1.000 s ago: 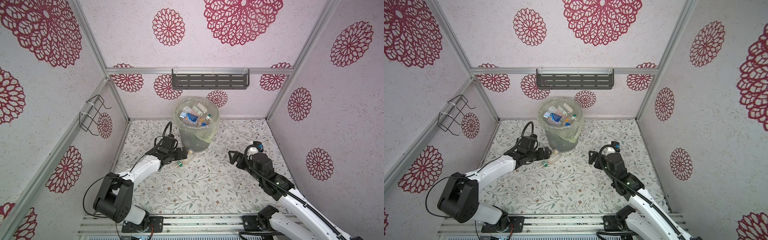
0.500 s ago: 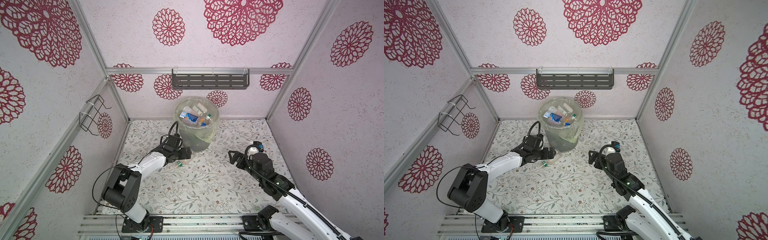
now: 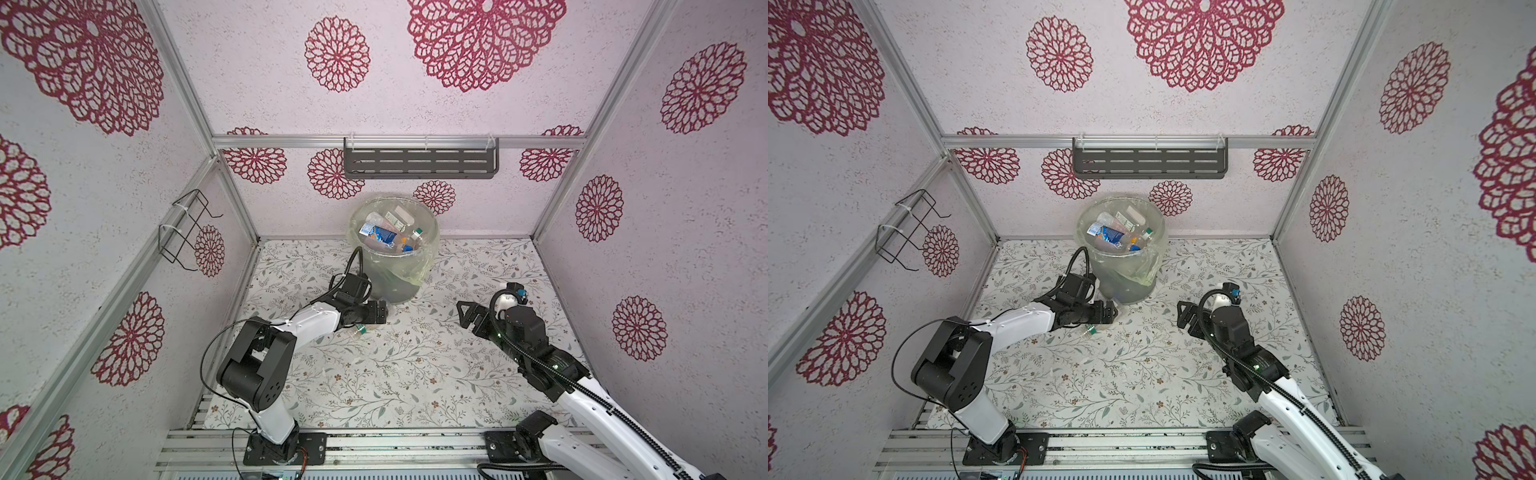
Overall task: Throw the plastic bottles in the bin
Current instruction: 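Lower the left gripper onto the crane-labelled small bottle and close it, then lift the crane-labelled bottle with the left gripper over the bin and release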
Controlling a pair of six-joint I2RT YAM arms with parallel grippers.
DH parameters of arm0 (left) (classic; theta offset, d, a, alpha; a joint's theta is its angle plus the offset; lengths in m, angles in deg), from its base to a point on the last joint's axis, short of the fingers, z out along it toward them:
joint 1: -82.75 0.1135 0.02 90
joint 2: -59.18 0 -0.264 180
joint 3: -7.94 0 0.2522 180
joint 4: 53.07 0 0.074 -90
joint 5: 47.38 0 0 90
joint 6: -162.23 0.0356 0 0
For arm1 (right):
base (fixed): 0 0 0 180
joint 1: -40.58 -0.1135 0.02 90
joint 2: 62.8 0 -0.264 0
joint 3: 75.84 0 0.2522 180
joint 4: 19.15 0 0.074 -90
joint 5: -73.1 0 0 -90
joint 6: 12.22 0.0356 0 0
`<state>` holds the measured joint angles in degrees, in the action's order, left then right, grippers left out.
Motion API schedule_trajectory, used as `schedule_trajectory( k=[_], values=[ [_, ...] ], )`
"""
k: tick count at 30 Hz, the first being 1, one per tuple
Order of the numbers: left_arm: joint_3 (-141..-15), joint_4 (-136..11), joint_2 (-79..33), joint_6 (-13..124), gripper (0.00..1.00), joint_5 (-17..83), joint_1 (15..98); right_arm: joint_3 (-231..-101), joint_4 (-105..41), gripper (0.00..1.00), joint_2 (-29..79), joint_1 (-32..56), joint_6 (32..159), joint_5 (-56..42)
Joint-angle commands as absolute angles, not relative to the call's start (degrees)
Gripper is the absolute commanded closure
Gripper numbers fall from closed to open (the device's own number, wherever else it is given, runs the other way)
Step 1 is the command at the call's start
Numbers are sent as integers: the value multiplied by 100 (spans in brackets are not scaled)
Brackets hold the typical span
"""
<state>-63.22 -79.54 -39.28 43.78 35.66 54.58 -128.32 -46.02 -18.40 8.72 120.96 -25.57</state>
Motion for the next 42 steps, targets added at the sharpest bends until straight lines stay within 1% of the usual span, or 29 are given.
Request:
schedule_trajectory(
  k=[1, 8, 16, 19, 22, 34, 42],
  values=[
    [-6501, -7887, -4014, 4591, 1, 3571, 5345, -12854, -4433, 1, -1890, 881, 12173, -2534],
    [-6387, -7913, -4055, 4542, 5, 3939, 5136, -12854, -4425, 1, -1888, 884, 12186, -2534],
    [-6261, -7923, -4123, 4306, 13, 4468, 4830, -12880, -4390, 1, -1850, 884, 12197, -2516],
    [-6149, -7913, -4072, 4184, 20, 4524, 4794, -12880, -4397, 1, -1851, 885, 12199, -2508],
    [-6000, -7873, -3948, 4055, 23, 4559, 4741, -12864, -4399, 1, -1857, 885, 12219, -2508],
    [-5751, -7870, -3803, 3787, 43, 4748, 4539, -12748, -4338, 1, -1861, 883, 12332, -2508],
    [-5658, -7920, -3640, 3668, 61, 4732, 4539, -12731, -4415, 1, -1989, 884, 12340, -2533]
  ],
)
